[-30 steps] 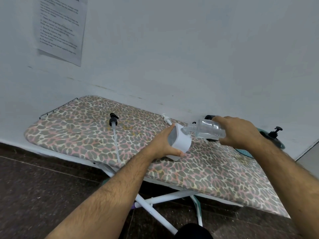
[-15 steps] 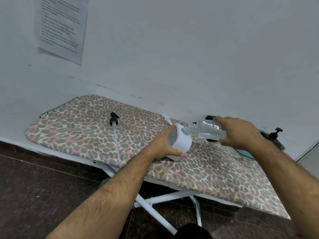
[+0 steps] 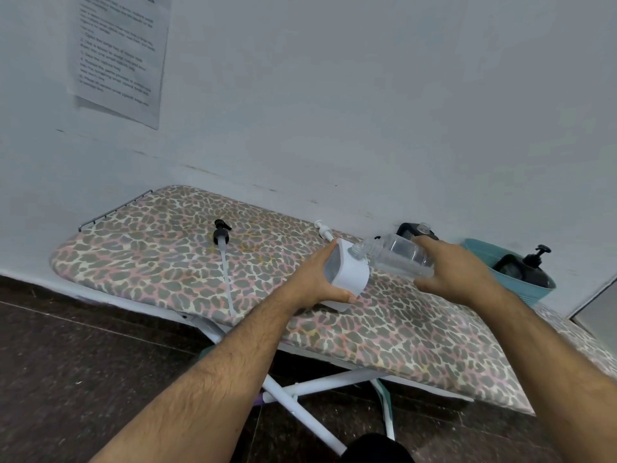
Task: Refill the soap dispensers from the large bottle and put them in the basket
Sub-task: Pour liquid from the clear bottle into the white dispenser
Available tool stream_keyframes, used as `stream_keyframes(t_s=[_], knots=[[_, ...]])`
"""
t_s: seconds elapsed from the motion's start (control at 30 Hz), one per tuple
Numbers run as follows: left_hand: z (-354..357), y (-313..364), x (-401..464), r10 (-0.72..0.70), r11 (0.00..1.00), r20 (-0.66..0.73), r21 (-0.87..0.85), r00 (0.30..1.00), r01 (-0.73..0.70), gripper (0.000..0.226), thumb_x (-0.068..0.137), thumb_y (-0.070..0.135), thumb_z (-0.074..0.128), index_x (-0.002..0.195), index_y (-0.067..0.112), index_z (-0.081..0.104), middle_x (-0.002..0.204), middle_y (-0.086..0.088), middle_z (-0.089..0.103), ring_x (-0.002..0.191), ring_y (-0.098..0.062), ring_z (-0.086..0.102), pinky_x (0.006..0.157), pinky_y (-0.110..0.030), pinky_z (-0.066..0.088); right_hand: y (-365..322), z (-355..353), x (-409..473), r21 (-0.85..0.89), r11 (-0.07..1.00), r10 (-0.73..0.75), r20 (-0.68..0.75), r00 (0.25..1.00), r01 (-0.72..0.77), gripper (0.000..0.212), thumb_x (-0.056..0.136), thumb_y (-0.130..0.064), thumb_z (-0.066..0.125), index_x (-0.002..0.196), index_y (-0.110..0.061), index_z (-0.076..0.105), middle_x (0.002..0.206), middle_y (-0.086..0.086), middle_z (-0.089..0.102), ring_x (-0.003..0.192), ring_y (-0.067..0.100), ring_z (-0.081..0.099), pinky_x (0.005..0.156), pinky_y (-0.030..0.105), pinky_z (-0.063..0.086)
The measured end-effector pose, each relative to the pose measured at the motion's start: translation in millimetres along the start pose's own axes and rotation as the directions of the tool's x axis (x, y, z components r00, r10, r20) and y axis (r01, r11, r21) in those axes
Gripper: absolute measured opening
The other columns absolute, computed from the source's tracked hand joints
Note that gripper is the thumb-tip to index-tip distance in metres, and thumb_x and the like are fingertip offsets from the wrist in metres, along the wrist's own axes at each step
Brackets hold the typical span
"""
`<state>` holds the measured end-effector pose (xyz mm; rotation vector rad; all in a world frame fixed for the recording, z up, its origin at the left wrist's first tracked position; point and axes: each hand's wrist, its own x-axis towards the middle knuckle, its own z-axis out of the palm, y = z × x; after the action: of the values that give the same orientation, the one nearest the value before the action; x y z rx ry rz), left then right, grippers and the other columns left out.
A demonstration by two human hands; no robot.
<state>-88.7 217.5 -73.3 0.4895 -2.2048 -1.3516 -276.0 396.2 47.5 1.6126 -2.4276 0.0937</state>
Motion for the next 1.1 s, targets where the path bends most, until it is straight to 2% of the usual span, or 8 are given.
stream_keyframes(t_s=[0.1, 0.27, 0.43, 0.53, 0.6, 0.73, 0.93, 1.1], knots=[[0.2, 1.4, -1.3, -0.004, 1.000, -0.003, -0.003, 1.000, 0.004, 0.105, 0.060, 0.039, 0.094, 0.145, 0.051, 0.034, 0.127, 0.038, 0.044, 0.119, 0.003, 0.050, 0.091, -0.026, 0.044, 0.6, 7.3, -2.8, 0.059, 0.998, 0.012, -0.006, 1.000, -0.012, 0.072, 0.071, -0.028, 0.073, 0.137, -0.028, 0.045, 0.106, 0.000, 0.065, 0.083, 0.020, 0.059, 0.066, 0.036, 0.053], [-2.5, 7.7, -7.8, -0.023, 0.999, 0.022, -0.023, 0.999, 0.023, 0.097, 0.056, 0.039, 0.094, 0.109, 0.087, 0.029, 0.111, 0.060, 0.040, 0.106, 0.030, 0.043, 0.080, -0.013, 0.043, -1.1, 21.4, -7.4, 0.121, 0.991, 0.065, 0.008, 0.998, -0.066, 0.075, 0.072, -0.034, 0.073, 0.140, -0.029, 0.041, 0.101, -0.002, 0.063, 0.086, 0.019, 0.060, 0.068, 0.037, 0.055], [-0.8, 6.4, -7.7, -0.031, 0.998, 0.004, -0.053, 1.000, 0.031, 0.107, 0.055, 0.040, 0.095, 0.142, 0.053, 0.033, 0.125, 0.044, 0.043, 0.117, 0.010, 0.048, 0.097, -0.031, 0.047, -1.6, 36.9, -8.5, 0.338, 0.933, 0.131, 0.005, 0.991, -0.125, 0.068, 0.068, -0.032, 0.076, 0.129, -0.027, 0.047, 0.082, -0.012, 0.057, 0.072, 0.006, 0.056, 0.055, 0.028, 0.042], [-0.8, 7.1, -8.8, -0.038, 0.996, 0.005, -0.085, 0.999, 0.038, 0.120, 0.056, 0.037, 0.096, 0.154, 0.035, 0.027, 0.148, 0.014, 0.043, 0.132, -0.016, 0.047, 0.106, -0.046, 0.047, -2.8, 43.7, -9.5, 0.492, 0.857, 0.172, 0.003, 0.985, -0.151, 0.061, 0.068, -0.032, 0.080, 0.121, -0.033, 0.048, 0.089, -0.012, 0.060, 0.077, 0.002, 0.057, 0.053, 0.020, 0.040], [-1.6, 5.2, -9.9, -0.054, 0.993, 0.013, -0.101, 0.998, 0.055, 0.119, 0.058, 0.034, 0.096, 0.154, 0.043, 0.027, 0.149, 0.014, 0.043, 0.132, -0.015, 0.049, 0.104, -0.044, 0.050, -5.0, 46.1, -9.7, 0.605, 0.779, 0.205, 0.002, 0.979, -0.164, 0.058, 0.069, -0.031, 0.081, 0.115, -0.040, 0.046, 0.097, -0.014, 0.061, 0.083, 0.000, 0.059, 0.054, 0.017, 0.042], [-4.7, 8.6, -15.6, -0.040, 0.992, 0.044, -0.122, 0.998, 0.045, 0.094, 0.059, 0.033, 0.094, 0.106, 0.089, 0.034, 0.113, 0.052, 0.051, 0.106, 0.020, 0.055, 0.076, -0.010, 0.053, -4.3, 55.7, -10.1, 0.778, 0.602, 0.289, -0.003, 0.957, -0.180, 0.060, 0.072, -0.027, 0.083, 0.121, -0.033, 0.050, 0.110, -0.007, 0.063, 0.093, 0.007, 0.064, 0.066, 0.025, 0.050], [-3.1, 11.4, -16.4, -0.075, 0.982, 0.036, -0.172, 0.997, 0.080, 0.095, 0.055, 0.043, 0.092, 0.109, 0.089, 0.030, 0.135, 0.028, 0.048, 0.120, -0.003, 0.054, 0.096, -0.038, 0.055, -1.0, 72.2, -12.6, 0.884, 0.438, 0.452, -0.062, 0.890, -0.161, 0.055, 0.071, -0.029, 0.086, 0.113, -0.032, 0.052, 0.105, -0.011, 0.061, 0.096, 0.010, 0.063, 0.075, 0.031, 0.050], [-2.6, 15.3, -15.7, -0.079, 0.977, 0.058, -0.193, 0.995, 0.089, 0.099, 0.060, 0.039, 0.092, 0.124, 0.081, 0.027, 0.138, 0.025, 0.048, 0.121, -0.006, 0.056, 0.092, -0.034, 0.056, -1.2, 82.3, -10.3, 0.915, 0.383, 0.547, -0.112, 0.829, -0.129, 0.050, 0.070, -0.029, 0.087, 0.103, -0.043, 0.051, 0.101, -0.014, 0.060, 0.094, 0.010, 0.063, 0.075, 0.031, 0.053]])
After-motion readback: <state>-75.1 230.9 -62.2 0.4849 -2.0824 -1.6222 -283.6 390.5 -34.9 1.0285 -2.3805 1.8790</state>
